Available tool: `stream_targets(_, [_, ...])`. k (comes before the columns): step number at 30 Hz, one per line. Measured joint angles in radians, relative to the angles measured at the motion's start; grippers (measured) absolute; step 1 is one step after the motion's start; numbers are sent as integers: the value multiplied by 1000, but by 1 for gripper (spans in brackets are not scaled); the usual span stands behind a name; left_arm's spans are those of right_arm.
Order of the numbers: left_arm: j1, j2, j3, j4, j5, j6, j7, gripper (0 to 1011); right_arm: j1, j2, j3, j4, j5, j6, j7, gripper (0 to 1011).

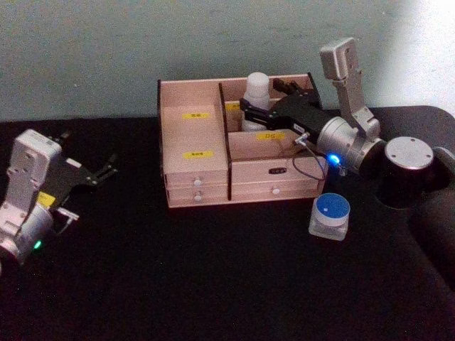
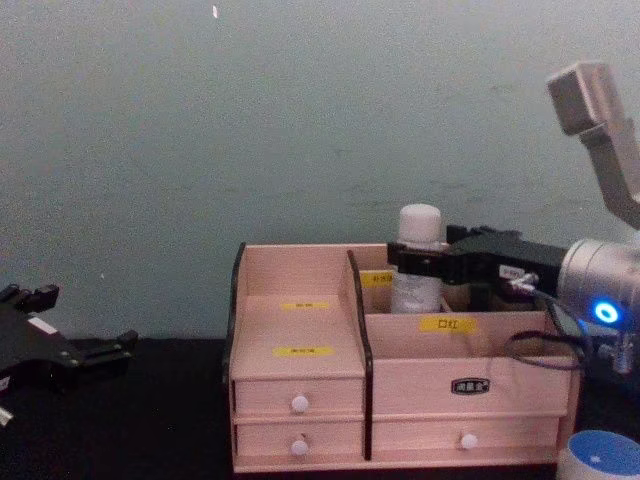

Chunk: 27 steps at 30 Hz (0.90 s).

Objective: Pick up the facial cleanser and watermelon frost from the table and place them into the tiered storage box.

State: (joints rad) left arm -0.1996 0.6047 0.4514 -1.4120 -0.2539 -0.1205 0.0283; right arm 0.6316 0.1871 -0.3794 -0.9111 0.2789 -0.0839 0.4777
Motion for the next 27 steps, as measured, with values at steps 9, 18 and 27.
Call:
stream_targets(9, [0, 0, 0, 0, 0, 0, 0, 1001, -97, 66, 19, -189, 2, 32, -11, 1000])
stream_targets(18, [0, 0, 0, 0, 0, 0, 0, 1001, -214, 154, 44, -369, 27, 60, -11, 1000])
stream_targets(27, [0, 0, 0, 0, 0, 0, 0, 1001, -342, 259, 78, -515, 72, 87, 12, 1000])
